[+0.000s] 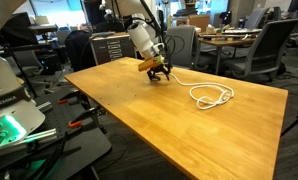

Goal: Pick the rope on the table

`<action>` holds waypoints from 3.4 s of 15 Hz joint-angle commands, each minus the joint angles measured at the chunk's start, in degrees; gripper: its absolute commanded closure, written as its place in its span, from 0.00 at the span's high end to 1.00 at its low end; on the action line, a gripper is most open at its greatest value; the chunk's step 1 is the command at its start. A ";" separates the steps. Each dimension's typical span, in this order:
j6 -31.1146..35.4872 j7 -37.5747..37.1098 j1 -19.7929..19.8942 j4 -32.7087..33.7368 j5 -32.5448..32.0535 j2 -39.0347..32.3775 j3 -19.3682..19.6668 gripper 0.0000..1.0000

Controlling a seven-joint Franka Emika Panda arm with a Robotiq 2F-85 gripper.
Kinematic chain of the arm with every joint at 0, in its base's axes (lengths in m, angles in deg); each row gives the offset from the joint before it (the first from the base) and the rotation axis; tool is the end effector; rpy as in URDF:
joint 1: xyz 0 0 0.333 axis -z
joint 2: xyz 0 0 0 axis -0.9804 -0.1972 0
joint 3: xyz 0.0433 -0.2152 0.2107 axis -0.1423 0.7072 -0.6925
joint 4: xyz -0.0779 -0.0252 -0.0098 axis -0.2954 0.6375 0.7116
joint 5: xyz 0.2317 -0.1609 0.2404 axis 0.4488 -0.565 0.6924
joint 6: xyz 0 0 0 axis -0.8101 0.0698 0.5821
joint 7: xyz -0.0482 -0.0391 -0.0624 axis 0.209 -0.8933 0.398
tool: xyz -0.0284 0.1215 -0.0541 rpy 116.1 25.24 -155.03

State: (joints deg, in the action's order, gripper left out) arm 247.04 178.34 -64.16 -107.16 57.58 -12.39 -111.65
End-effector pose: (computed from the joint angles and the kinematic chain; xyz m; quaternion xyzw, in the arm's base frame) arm 0.5887 -0.0199 0.0979 0.9245 0.3095 0.1527 0.1621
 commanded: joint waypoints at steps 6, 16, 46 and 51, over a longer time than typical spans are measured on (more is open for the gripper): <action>2.91 0.42 7.31 -11.01 -7.17 2.84 -8.49 1.00; 0.17 0.92 19.82 -21.13 -1.51 9.18 -17.41 1.00; 7.74 -0.04 19.32 -28.46 -8.44 18.01 -15.54 1.00; 6.56 0.34 22.47 -33.77 -11.06 17.68 -18.02 1.00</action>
State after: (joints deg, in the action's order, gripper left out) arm 254.01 178.71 -44.75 -136.40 49.16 5.10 -127.38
